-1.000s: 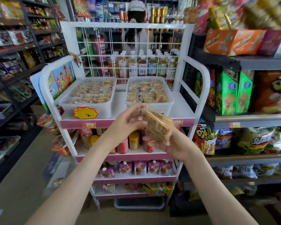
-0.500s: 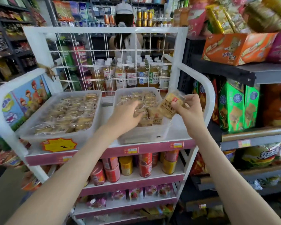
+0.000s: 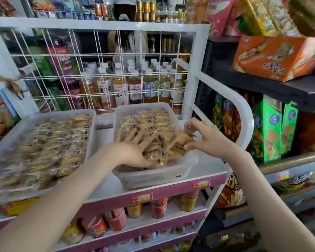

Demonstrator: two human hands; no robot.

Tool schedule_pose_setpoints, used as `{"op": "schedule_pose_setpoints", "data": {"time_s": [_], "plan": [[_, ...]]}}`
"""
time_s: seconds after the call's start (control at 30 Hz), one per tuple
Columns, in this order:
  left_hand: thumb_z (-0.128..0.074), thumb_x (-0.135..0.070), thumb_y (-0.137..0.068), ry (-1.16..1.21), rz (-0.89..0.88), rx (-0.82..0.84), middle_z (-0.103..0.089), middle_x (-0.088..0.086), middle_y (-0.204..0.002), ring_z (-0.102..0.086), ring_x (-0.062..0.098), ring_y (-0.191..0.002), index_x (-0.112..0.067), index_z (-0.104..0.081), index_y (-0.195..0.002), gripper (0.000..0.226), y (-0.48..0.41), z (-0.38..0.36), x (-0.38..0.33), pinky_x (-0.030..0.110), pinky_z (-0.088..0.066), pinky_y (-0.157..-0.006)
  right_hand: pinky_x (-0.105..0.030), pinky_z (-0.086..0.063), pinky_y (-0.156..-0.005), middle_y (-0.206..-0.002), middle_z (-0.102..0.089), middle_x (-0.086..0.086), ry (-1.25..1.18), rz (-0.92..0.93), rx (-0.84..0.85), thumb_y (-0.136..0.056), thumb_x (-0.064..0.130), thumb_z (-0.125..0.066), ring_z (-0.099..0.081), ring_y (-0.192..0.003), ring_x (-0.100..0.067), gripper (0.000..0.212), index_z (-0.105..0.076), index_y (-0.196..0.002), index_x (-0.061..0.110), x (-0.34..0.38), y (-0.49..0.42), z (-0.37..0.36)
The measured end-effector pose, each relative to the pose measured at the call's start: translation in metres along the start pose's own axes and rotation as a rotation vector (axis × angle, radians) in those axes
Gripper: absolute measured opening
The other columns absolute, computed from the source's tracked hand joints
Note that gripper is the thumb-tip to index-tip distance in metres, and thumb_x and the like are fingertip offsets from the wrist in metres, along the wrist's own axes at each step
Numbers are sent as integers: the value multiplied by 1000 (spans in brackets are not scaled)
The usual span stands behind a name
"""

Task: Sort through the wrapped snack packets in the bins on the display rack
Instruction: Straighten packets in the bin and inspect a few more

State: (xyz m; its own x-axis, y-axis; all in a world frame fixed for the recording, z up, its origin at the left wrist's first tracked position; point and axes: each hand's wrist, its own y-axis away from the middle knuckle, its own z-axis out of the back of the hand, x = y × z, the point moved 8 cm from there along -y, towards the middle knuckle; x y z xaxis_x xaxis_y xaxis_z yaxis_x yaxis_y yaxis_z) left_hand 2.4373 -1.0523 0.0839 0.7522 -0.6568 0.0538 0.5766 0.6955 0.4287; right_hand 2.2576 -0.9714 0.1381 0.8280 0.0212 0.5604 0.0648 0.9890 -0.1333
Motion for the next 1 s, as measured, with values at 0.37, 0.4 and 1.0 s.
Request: {"op": "schedule_pose_setpoints", "data": {"time_s": [0.37,0.4,1.0], "plan": [[-26,-92,-68,64,-41,-32,28,-3,-158,24,21,-146,-42,21,-147,105,3,-4,-3,51,13,-118,-40,-19,-105,-105,-53,7,199,-15,32,-81,28,-72,-38,-110,-17,39,-43,-101,43,18,-4,21],[-26,-92,-68,61,-42,-34,27,-4,-158,23,21,-146,-42,19,-148,104,4,-3,-3,51,12,-118,-40,-20,-103,-106,-54,7,249,-18,67,-81,28,-71,-37,-111,-17,38,-42,-101,43,20,-5,15],[-25,-91,-70,45,2,-47,25,-3,-159,19,20,-147,-36,17,-150,106,4,-3,-5,51,10,-119,-43,-34,-102,-136,-33,-10,656,9,36,-79,7,-65,-37,-119,-28,47,-44,-122,11,30,-23,-42]]}}
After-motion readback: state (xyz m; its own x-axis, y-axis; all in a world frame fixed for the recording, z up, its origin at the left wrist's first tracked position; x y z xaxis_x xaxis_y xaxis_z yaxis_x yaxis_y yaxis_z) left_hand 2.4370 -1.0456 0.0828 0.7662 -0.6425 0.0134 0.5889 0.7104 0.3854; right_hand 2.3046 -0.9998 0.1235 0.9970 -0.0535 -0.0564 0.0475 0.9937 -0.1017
